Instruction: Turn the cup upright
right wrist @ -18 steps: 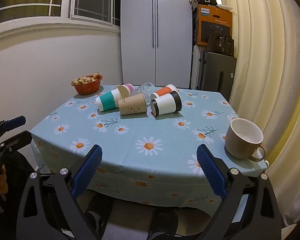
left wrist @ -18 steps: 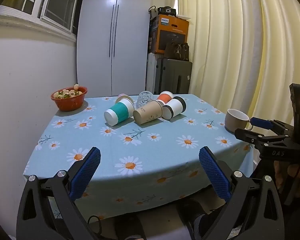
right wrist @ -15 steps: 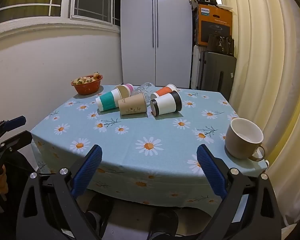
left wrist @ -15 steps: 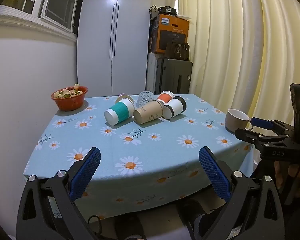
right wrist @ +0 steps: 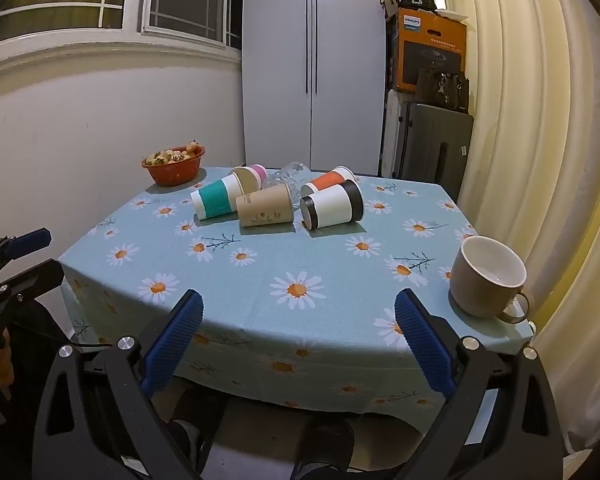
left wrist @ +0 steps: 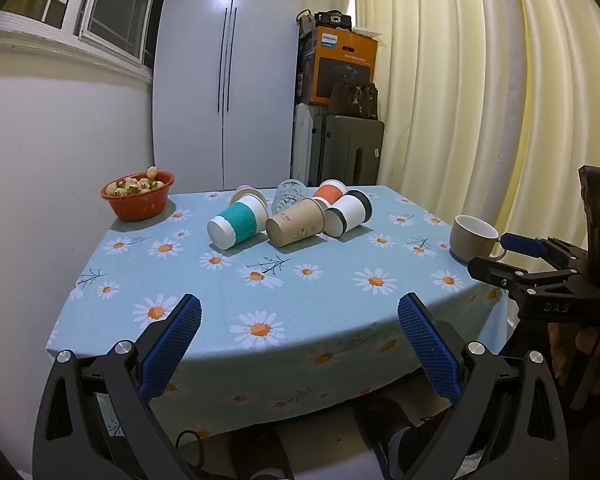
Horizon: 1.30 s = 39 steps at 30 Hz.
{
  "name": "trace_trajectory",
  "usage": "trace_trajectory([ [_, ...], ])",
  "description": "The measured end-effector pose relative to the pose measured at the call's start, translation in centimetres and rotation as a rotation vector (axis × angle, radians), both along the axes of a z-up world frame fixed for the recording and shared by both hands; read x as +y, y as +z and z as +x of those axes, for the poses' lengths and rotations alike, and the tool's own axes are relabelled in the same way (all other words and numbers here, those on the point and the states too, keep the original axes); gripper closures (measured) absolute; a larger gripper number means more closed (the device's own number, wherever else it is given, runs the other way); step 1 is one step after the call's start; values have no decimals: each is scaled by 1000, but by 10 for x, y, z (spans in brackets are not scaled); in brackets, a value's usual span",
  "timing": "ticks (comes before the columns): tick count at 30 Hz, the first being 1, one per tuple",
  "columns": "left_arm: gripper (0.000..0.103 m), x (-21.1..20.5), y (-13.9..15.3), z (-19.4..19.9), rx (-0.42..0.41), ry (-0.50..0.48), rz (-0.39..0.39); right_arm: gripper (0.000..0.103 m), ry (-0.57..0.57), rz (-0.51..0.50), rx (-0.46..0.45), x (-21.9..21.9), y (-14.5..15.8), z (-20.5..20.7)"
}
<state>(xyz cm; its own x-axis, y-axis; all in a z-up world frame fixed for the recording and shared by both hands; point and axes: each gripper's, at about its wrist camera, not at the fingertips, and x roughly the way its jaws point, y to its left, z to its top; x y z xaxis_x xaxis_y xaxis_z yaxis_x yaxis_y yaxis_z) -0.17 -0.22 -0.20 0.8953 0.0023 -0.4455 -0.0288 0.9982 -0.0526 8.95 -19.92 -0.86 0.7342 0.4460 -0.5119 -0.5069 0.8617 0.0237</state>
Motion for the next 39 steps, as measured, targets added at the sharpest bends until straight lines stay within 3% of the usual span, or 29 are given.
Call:
trace_trajectory([
  [39, 7, -5, -3, 3, 13, -10, 4, 7, 7, -17, 6, 2, -9, 3],
])
